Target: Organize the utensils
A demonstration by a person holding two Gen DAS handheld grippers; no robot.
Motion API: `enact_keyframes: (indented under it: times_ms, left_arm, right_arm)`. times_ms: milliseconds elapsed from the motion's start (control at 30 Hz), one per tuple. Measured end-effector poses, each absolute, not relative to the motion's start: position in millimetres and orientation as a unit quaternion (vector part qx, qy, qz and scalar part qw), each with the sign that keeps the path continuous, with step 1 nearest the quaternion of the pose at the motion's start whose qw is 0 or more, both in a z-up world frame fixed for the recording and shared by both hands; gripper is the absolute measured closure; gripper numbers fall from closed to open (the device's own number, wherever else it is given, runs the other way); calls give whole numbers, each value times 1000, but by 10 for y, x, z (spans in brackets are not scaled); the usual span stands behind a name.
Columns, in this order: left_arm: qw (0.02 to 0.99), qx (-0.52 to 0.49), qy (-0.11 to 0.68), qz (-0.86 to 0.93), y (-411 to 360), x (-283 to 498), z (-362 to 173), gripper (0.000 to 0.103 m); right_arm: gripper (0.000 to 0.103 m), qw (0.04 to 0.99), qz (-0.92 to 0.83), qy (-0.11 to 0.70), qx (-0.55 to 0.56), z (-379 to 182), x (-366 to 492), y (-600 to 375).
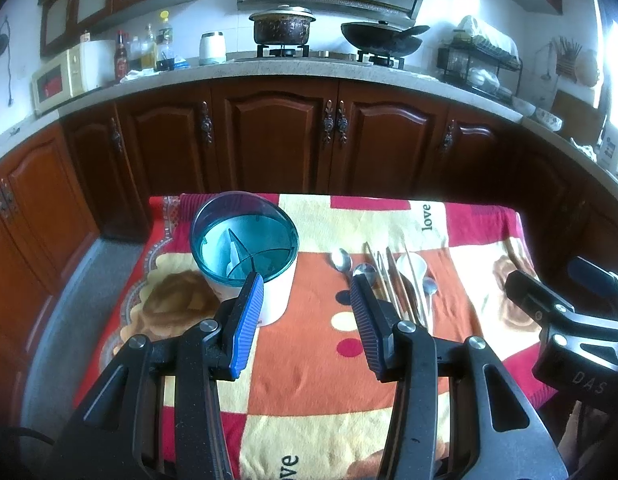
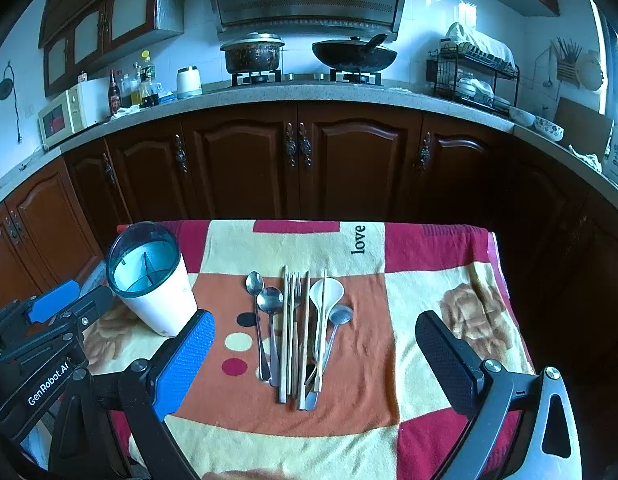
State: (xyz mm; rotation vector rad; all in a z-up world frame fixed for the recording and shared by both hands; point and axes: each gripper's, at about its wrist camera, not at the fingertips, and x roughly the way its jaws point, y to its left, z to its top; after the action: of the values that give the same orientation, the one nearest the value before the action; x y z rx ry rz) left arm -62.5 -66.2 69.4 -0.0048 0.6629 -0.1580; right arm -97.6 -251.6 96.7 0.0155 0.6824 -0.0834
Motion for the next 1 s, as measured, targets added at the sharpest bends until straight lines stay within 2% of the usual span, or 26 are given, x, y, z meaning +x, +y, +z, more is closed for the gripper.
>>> enact_keyframes:
  times_ms: [1000]
  left_arm:
    - [939,-6,334,-85,-723,-582,650,58]
  right_arm:
    - [3,939,-44,342,9,910,-904,-2578]
